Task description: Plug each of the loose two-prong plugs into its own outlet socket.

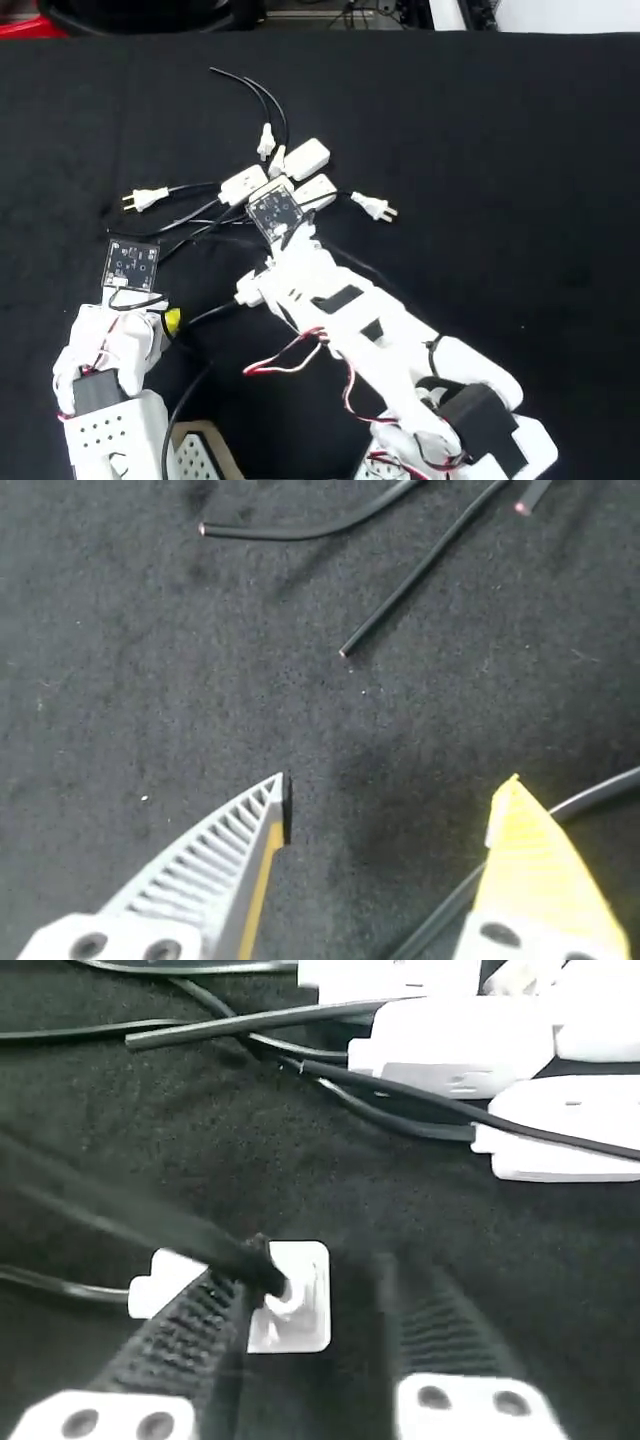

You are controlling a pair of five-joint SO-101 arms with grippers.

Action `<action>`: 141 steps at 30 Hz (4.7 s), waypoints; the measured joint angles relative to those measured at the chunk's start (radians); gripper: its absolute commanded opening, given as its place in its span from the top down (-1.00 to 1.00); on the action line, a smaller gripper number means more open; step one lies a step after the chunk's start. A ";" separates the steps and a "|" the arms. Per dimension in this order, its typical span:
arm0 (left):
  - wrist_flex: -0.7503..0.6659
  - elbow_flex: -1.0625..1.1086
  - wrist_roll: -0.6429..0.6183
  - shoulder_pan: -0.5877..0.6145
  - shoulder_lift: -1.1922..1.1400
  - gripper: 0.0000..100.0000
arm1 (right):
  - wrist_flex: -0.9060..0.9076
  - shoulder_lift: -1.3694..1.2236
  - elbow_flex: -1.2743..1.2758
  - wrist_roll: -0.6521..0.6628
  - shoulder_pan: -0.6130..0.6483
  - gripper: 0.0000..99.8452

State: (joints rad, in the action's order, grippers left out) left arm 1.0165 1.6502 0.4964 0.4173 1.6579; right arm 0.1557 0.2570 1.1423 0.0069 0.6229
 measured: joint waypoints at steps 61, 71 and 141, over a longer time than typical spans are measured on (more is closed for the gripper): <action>-0.052 -1.106 0.020 -0.334 -1.614 0.92 | 1.114 -0.143 -0.641 0.301 -0.568 0.88; 0.140 -1.306 0.456 0.025 -1.625 0.91 | 1.114 -0.143 -0.641 0.301 -0.568 0.88; 0.505 -2.825 0.290 -0.417 -2.771 0.42 | 1.083 -0.144 -0.611 0.193 -0.568 0.79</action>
State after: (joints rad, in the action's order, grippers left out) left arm 1.5213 -1.1745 0.7864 0.0000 -1.1132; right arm 1.2390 0.1128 0.5317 0.2002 0.0552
